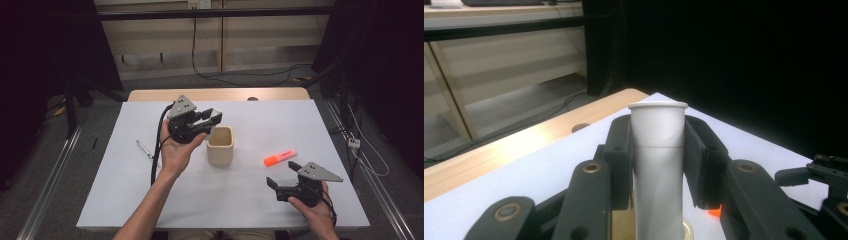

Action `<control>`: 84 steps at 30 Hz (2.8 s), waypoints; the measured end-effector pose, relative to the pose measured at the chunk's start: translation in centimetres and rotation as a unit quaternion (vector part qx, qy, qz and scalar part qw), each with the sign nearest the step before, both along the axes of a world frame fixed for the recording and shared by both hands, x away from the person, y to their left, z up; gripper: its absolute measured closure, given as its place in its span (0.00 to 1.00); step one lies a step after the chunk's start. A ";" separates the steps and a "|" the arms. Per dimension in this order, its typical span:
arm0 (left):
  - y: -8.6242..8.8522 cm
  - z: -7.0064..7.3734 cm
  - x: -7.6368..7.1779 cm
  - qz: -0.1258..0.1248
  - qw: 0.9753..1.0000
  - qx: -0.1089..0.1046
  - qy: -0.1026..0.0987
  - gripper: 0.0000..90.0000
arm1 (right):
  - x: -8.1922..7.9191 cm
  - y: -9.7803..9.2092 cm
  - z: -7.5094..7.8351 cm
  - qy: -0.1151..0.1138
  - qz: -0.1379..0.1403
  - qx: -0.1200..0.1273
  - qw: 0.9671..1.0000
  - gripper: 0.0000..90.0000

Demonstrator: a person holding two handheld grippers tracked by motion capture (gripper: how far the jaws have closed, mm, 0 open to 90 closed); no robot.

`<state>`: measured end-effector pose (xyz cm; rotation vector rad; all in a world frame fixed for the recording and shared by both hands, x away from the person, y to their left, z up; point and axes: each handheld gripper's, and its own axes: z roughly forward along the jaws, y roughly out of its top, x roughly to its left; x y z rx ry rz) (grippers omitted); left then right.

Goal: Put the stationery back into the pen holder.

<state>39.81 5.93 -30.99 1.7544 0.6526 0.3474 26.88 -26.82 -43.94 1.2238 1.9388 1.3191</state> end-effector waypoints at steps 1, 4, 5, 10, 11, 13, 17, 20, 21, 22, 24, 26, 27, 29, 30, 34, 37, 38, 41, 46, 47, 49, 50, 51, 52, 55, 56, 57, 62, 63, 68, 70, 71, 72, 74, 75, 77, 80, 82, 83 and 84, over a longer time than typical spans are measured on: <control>-0.2 0.0 -0.1 -0.004 1.000 0.000 -0.001 0.75 | 0.0 0.0 0.0 0.000 -0.001 0.001 1.000 0.05; -0.9 0.1 -0.1 -0.011 1.000 0.003 -0.003 0.75 | -0.1 0.1 0.0 0.000 0.000 0.001 1.000 0.05; -1.2 0.1 -0.1 -0.013 1.000 0.001 0.000 0.75 | -0.1 0.0 0.0 -0.001 0.001 -0.001 1.000 0.05; -1.7 -0.2 0.3 -0.010 1.000 0.000 -0.002 0.75 | -0.1 0.1 0.0 0.000 0.001 -0.001 1.000 0.05; -1.8 -0.4 0.5 -0.009 1.000 -0.002 -0.003 0.75 | -0.1 0.1 0.0 0.001 0.001 0.000 1.000 0.05; -1.9 -0.6 0.9 -0.007 1.000 -0.002 0.000 0.75 | -0.1 0.1 0.0 0.001 0.000 0.000 1.000 0.05; -2.2 -1.2 1.6 0.000 1.000 -0.006 0.015 0.75 | -0.1 0.0 0.0 0.000 0.002 0.000 1.000 0.05; -2.4 -1.7 1.9 -0.004 1.000 -0.006 0.018 0.75 | -0.2 0.0 0.0 -0.002 0.002 0.000 1.000 0.05; -2.5 -1.9 1.9 -0.004 1.000 -0.004 0.019 0.75 | -0.2 0.0 0.0 -0.002 0.002 0.000 1.000 0.05; -2.6 -2.0 2.0 -0.003 1.000 -0.003 0.021 0.75 | -0.2 0.0 0.0 -0.002 0.002 -0.001 1.000 0.05; -2.7 -2.4 2.2 -0.006 1.000 -0.001 0.024 0.75 | -0.2 0.0 0.0 -0.002 0.002 -0.001 1.000 0.05; -2.7 -2.7 2.4 -0.004 1.000 0.000 0.027 0.75 | -0.2 0.0 0.0 -0.002 0.002 -0.001 1.000 0.05; -2.8 -2.9 2.4 -0.005 1.000 0.001 0.028 0.75 | -0.2 0.0 0.0 -0.002 0.002 -0.001 1.000 0.05; -2.8 -3.2 2.6 -0.004 1.000 0.005 0.025 0.75 | -0.2 0.0 0.0 -0.002 0.002 -0.001 1.000 0.05; -2.8 -3.4 2.6 -0.004 1.000 0.004 0.027 0.75 | -0.2 0.0 0.0 -0.002 0.001 -0.001 1.000 0.05; -2.8 -4.2 3.0 0.003 0.999 0.006 0.032 0.75 | -0.2 0.0 0.0 -0.002 0.002 -0.001 1.000 0.05; -2.8 -4.8 3.3 0.011 0.999 0.007 0.035 0.75 | -0.2 0.0 0.0 -0.002 0.002 -0.001 1.000 0.05; -2.8 -4.9 3.3 0.013 0.999 0.007 0.036 0.75 | -0.2 0.0 0.0 -0.002 0.002 -0.001 1.000 0.05; -2.9 -5.3 3.2 0.013 0.999 0.011 0.039 0.75 | -0.2 0.0 0.0 -0.002 0.002 -0.002 1.000 0.05; -2.9 -6.2 3.2 0.015 0.999 0.010 0.042 0.75 | -0.2 0.0 0.0 -0.001 0.001 0.000 1.000 0.05; -2.9 -6.3 3.1 0.015 0.999 0.010 0.040 0.75 | -0.2 0.0 0.0 -0.001 0.002 0.000 1.000 0.05; -3.0 -6.6 3.1 0.013 0.999 0.009 0.041 0.75 | -0.2 0.0 0.0 -0.001 0.002 0.000 1.000 0.05; -3.0 -6.8 3.1 0.013 0.999 0.009 0.043 0.75 | -0.2 0.0 0.0 -0.001 0.002 0.000 1.000 0.05; -3.0 -6.9 3.1 0.014 0.999 0.012 0.045 0.75 | -0.2 0.0 0.0 -0.001 0.001 -0.001 1.000 0.05; -3.0 -7.0 3.1 0.013 0.999 0.012 0.046 0.75 | -0.2 0.0 0.0 0.000 0.001 0.000 1.000 0.05; -2.8 -7.4 3.1 0.015 0.999 0.013 0.050 0.75 | -0.2 0.0 0.0 0.000 0.002 0.000 1.000 0.05; -2.8 -7.5 3.1 0.014 0.999 0.015 0.050 0.75 | -0.2 0.0 0.0 -0.001 0.001 -0.001 1.000 0.05; -2.8 -7.5 3.0 0.013 0.999 0.021 0.049 0.75 | -0.2 0.0 0.0 -0.001 0.001 -0.001 1.000 0.05; -2.8 -7.8 2.9 0.010 0.998 0.027 0.054 0.75 | -0.2 0.0 0.0 0.001 0.003 0.000 1.000 0.05; -2.8 -7.8 2.9 0.008 0.998 0.027 0.057 0.75 | -0.2 0.0 0.0 0.001 0.004 -0.001 1.000 0.05; -2.5 -7.7 2.7 0.021 0.997 0.027 0.066 0.62 | -0.2 0.0 0.0 0.000 0.004 -0.003 1.000 0.05; -2.3 -7.6 2.7 0.021 0.997 0.024 0.066 0.55 | -0.2 0.0 0.0 0.001 0.004 -0.002 1.000 0.04; -2.2 -7.5 2.7 0.020 0.998 0.024 0.062 0.52 | -0.2 0.0 0.0 0.000 0.004 -0.003 1.000 0.05; -2.2 -7.4 2.6 0.023 0.997 0.020 0.064 0.48 | -0.2 0.1 0.0 0.001 0.003 -0.003 1.000 0.04; -2.0 -7.2 2.6 0.023 0.998 0.018 0.063 0.43 | -0.2 0.1 0.0 0.001 0.004 -0.004 1.000 0.05; -1.9 -7.1 2.7 0.025 0.997 0.014 0.066 0.40 | -0.2 0.1 0.0 0.001 0.004 -0.004 1.000 0.05; -1.7 -7.1 2.8 0.027 0.997 0.014 0.068 0.35 | -0.2 0.1 0.0 0.001 0.004 -0.004 1.000 0.04; -1.5 -7.0 2.9 0.032 0.997 0.025 0.063 0.25 | -0.1 0.1 0.0 0.001 0.004 -0.003 1.000 0.04; -1.2 -7.0 3.0 0.022 0.997 0.022 0.077 0.19 | -0.2 0.1 0.0 0.001 0.004 -0.004 1.000 0.04; -1.1 -7.0 3.0 0.026 0.996 0.025 0.078 0.18 | -0.2 0.1 0.0 0.001 0.003 -0.004 1.000 0.04; -1.0 -6.9 2.9 0.036 0.996 0.035 0.075 0.18 | -0.2 0.0 0.0 0.001 0.003 -0.005 1.000 0.04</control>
